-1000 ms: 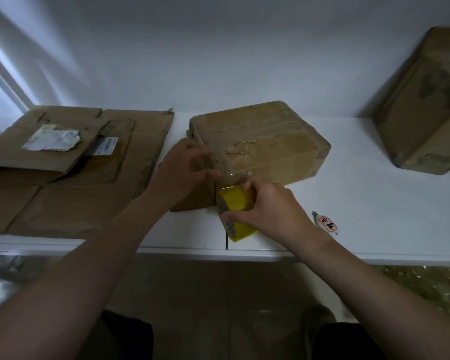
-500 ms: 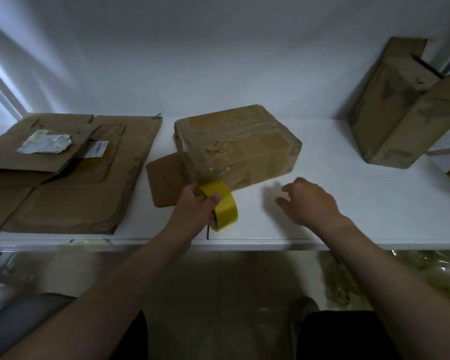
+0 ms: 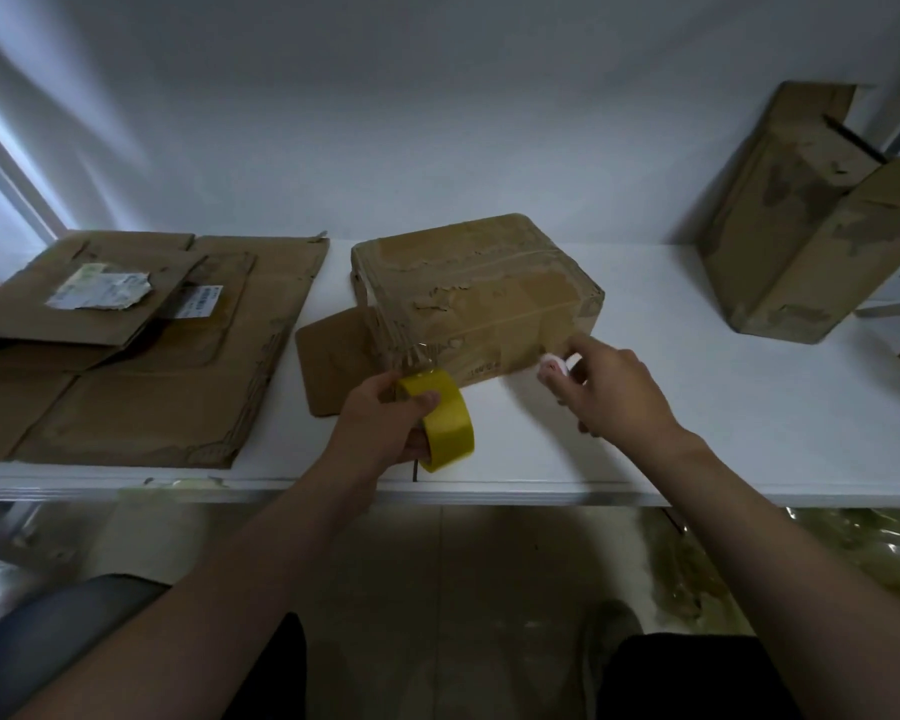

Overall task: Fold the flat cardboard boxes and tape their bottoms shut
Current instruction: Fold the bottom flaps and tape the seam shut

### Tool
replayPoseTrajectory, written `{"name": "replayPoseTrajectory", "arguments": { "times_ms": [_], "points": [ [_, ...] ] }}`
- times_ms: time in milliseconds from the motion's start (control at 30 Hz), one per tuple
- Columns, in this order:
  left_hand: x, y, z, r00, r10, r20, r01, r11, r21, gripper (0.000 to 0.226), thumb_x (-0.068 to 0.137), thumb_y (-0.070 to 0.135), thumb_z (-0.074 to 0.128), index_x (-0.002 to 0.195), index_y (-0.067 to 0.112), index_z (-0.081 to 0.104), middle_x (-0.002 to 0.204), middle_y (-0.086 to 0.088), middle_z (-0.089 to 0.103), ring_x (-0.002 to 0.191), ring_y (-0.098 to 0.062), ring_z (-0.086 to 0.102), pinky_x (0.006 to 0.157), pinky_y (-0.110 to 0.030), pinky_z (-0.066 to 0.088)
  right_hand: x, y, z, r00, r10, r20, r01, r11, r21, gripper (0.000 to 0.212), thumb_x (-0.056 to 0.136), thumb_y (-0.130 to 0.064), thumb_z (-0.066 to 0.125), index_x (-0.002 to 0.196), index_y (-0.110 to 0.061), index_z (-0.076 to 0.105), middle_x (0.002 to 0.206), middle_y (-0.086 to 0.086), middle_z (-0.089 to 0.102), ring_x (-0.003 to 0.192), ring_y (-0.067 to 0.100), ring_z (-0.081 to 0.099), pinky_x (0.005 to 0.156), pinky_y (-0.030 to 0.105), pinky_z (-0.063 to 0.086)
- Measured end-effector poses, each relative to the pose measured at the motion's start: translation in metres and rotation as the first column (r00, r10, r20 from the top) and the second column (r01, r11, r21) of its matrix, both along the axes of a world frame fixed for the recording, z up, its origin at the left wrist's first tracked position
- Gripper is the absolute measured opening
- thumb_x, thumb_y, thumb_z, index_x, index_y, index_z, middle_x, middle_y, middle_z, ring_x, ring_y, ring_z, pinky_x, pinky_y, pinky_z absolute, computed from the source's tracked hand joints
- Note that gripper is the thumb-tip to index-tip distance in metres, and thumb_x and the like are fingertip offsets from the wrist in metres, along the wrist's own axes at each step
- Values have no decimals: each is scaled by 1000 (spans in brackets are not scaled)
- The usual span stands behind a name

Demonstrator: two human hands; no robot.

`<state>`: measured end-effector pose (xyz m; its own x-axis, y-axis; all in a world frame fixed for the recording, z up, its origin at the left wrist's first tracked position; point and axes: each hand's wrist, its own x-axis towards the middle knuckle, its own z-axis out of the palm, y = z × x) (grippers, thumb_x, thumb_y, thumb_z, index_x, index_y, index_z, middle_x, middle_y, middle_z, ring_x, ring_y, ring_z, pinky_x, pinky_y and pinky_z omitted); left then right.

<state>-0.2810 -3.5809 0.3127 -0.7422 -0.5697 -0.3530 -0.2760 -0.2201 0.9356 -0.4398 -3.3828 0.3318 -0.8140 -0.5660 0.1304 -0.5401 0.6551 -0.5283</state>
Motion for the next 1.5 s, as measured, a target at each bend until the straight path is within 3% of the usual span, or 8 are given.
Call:
{"name": "replayPoseTrajectory", "arguments": {
  "times_ms": [167, 400, 500, 633, 767, 833, 1100, 1500],
  "points": [
    [5, -2, 0, 1000, -24, -9, 24, 1000, 8, 47, 92, 21, 72, 137, 17, 56, 121, -11, 67, 93, -31, 74, 71, -40, 63, 23, -32, 35, 980, 115, 160, -59, 946, -320, 16, 87, -47, 74, 97, -34, 77, 54, -11, 62, 42, 13, 53, 42, 38, 55],
    [9, -8, 4, 997, -79, -22, 80, 996, 50, 40, 93, 15, 71, 130, 15, 58, 121, -14, 66, 92, -32, 73, 69, -39, 64, 29, -70, 45, 870, 272, 412, -12, 846, -534, 25, 78, -21, 86, 103, -22, 79, 71, 0, 71, 45, 23, 57, 55, 38, 57],
    [7, -10, 3, 998, -68, -6, 68, 995, 70, 44, 91, 18, 74, 131, 17, 57, 122, -14, 66, 92, -32, 74, 66, -38, 63, 27, -80, 42, 878, 271, 395, 0, 825, -565, 16, 82, -20, 83, 98, -18, 79, 82, 7, 75, 46, 24, 60, 54, 35, 57],
    [4, -10, 5, 998, -64, -2, 64, 989, 131, 48, 91, 28, 73, 134, 18, 54, 121, -15, 65, 88, -31, 75, 62, -36, 61, 24, -95, 34, 868, 310, 389, 37, 739, -673, 33, 86, -5, 77, 116, -18, 70, 92, 15, 72, 56, 25, 66, 68, 40, 62],
    [0, -7, 5, 997, -62, 36, 57, 990, 127, 52, 92, 40, 71, 136, 20, 52, 119, -15, 66, 82, -30, 76, 68, -42, 64, 25, -115, 26, 794, 434, 426, 26, 675, -737, 14, 90, -5, 72, 103, -7, 68, 86, 13, 76, 66, 25, 72, 74, 37, 60],
    [-3, -6, 5, 997, -54, 50, 47, 991, 123, 50, 93, 38, 70, 135, 19, 53, 116, -15, 67, 79, -30, 76, 69, -44, 64, 23, -123, 18, 742, 489, 459, 14, 672, -740, 10, 94, -4, 66, 103, -5, 62, 84, 12, 75, 62, 25, 71, 67, 33, 59],
    [-5, -6, 12, 987, -84, 134, 73, 993, 89, 42, 95, 40, 65, 129, 15, 56, 101, -16, 70, 79, -31, 76, 68, -47, 64, 16, -131, 4, 794, 512, 329, -151, 689, -708, 14, 97, -5, 62, 108, 2, 55, 86, 13, 72, 64, 29, 69, 66, 40, 56],
    [6, 6, 6, 995, 85, 51, -92, 981, 168, 39, 91, 37, 72, 123, 19, 61, 104, -11, 71, 79, -26, 76, 69, -45, 64, 15, -121, 14, 813, 581, 36, -480, 705, -522, 22, 86, -11, 78, 108, -13, 76, 82, 4, 73, 69, 14, 68, 69, 36, 57]
  ]
}}
